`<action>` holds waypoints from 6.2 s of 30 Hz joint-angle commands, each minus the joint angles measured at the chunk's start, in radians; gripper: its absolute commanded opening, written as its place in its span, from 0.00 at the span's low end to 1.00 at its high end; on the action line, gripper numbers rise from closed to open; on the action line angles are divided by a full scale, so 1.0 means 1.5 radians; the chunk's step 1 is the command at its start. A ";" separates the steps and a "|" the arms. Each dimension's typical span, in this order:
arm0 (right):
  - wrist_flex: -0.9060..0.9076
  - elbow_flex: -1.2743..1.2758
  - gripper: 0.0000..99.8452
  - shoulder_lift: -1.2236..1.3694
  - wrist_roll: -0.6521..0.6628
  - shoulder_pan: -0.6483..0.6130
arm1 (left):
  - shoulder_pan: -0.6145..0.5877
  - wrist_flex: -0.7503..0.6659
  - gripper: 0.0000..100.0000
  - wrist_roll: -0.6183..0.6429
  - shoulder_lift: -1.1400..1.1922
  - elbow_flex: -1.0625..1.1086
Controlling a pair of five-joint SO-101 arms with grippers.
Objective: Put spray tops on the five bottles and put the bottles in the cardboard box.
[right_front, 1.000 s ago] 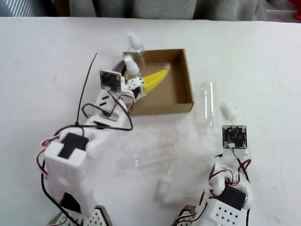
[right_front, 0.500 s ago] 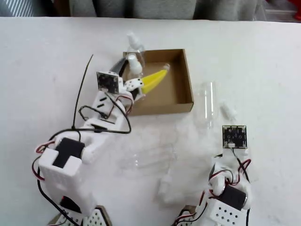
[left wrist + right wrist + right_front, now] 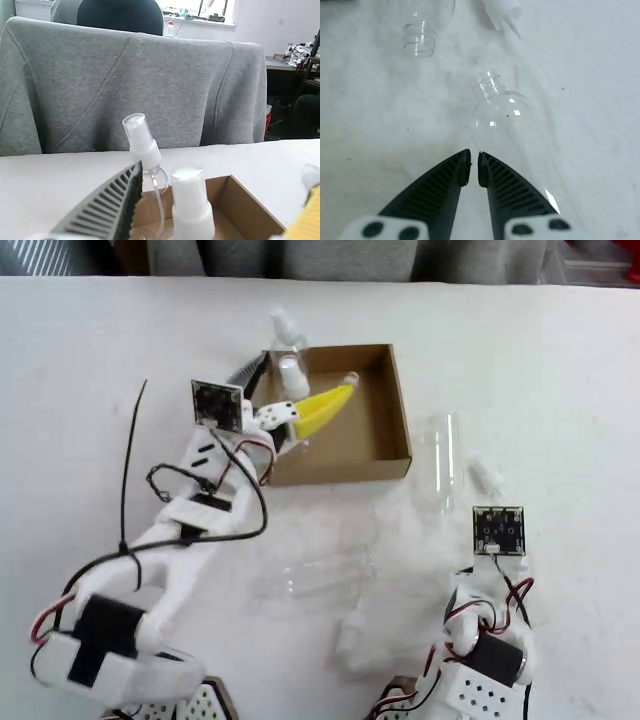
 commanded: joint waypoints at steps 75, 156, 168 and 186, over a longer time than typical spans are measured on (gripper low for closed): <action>0.009 -0.005 0.02 -0.006 0.033 0.006 | -0.032 1.243 0.03 -0.276 -0.501 -0.008; 0.074 -0.572 0.26 0.829 0.407 -0.815 | -0.450 1.073 0.03 -0.428 -0.498 0.198; -0.072 -0.574 0.24 1.022 0.402 -0.785 | -0.450 1.073 0.03 -0.428 -0.501 0.205; 0.079 -0.869 0.02 1.047 -0.120 -0.760 | -0.450 1.073 0.03 -0.428 -0.501 0.205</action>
